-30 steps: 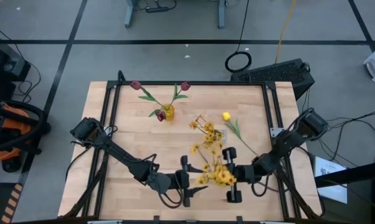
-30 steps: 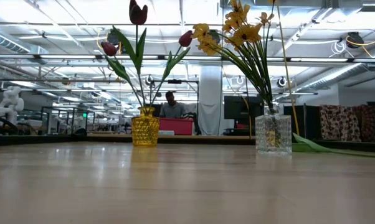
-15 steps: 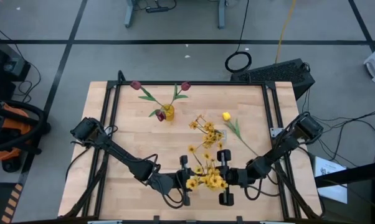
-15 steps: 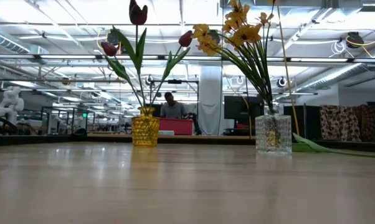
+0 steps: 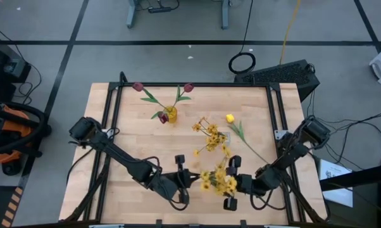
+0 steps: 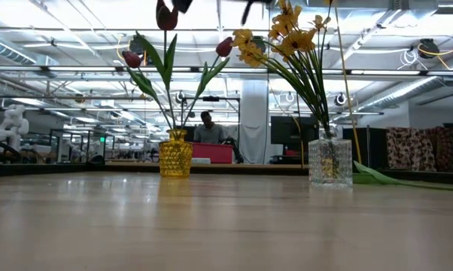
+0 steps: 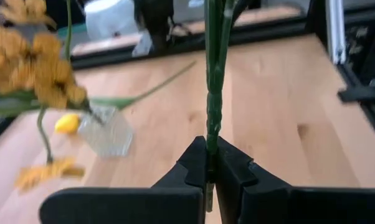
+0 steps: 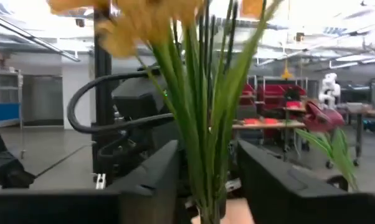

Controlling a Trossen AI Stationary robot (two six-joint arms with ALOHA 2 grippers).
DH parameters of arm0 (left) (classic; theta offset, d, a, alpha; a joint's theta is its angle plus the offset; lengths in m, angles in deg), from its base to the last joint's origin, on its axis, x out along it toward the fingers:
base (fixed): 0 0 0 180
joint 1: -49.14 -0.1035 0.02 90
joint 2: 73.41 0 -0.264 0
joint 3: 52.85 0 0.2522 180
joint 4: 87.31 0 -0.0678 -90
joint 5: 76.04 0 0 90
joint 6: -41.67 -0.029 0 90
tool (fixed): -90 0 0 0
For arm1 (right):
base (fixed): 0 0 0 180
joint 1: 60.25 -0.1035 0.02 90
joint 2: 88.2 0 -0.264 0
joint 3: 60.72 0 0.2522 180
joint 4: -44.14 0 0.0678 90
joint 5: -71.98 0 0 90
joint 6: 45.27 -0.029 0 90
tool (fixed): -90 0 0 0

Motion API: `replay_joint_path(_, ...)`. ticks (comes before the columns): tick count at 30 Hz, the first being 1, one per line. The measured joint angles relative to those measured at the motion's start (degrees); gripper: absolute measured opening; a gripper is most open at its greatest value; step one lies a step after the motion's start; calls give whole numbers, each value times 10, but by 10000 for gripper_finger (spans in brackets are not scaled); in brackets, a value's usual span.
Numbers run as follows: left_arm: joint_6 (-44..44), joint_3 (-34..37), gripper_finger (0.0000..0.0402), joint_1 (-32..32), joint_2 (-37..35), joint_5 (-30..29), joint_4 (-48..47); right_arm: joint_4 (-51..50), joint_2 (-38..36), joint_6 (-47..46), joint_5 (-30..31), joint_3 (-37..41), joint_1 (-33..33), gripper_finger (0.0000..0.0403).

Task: Sort flowers into vase by color
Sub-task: Put the yellow flower into the transparent vase

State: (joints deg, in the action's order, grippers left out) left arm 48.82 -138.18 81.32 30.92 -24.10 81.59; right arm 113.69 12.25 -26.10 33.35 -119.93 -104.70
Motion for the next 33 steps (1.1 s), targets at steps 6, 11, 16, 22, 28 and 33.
replay_joint_path(6, 16, 0, 17, 1, -11, 1, -48, -1, 0, -8, 12, 0, -19, 227)
replay_joint_path(11, 16, 0, 17, 1, -10, 7, -59, -21, 0, -37, 8, 0, 0, 269)
replay_joint_path(16, 16, 0, 18, 1, -10, 10, -85, -30, 0, -60, -46, 0, 31, 283)
replay_joint_path(22, 20, 0, 18, 1, -10, 10, -102, -30, 0, -65, -65, 0, 45, 248)
replay_joint_path(28, 30, 0, 18, 1, -11, 10, -103, -34, 0, -54, -65, 0, 44, 159)
replay_joint_path(33, 31, 0, 18, 1, -11, 9, -98, -34, 0, -47, -65, 0, 44, 91)
